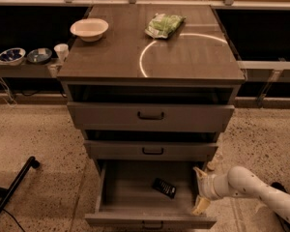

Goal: Place rxbar chocolate into bottom drawer

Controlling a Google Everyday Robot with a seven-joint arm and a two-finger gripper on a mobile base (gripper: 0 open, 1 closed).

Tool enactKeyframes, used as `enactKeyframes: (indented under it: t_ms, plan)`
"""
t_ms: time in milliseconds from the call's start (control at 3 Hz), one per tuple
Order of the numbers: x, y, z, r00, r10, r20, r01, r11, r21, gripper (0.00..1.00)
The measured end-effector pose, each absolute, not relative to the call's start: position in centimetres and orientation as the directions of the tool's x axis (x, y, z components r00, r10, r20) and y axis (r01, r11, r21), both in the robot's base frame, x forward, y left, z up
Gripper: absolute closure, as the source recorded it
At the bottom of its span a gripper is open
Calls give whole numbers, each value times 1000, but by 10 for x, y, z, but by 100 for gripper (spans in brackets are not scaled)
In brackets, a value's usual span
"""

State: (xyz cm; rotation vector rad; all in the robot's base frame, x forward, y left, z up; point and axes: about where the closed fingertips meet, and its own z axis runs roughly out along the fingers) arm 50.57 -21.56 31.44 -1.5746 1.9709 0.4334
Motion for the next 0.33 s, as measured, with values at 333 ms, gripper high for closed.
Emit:
enactKeyframes:
  t_ms: [333]
  plan:
    - [477, -222, 362, -80, -833, -548, -970, 192, -150, 0]
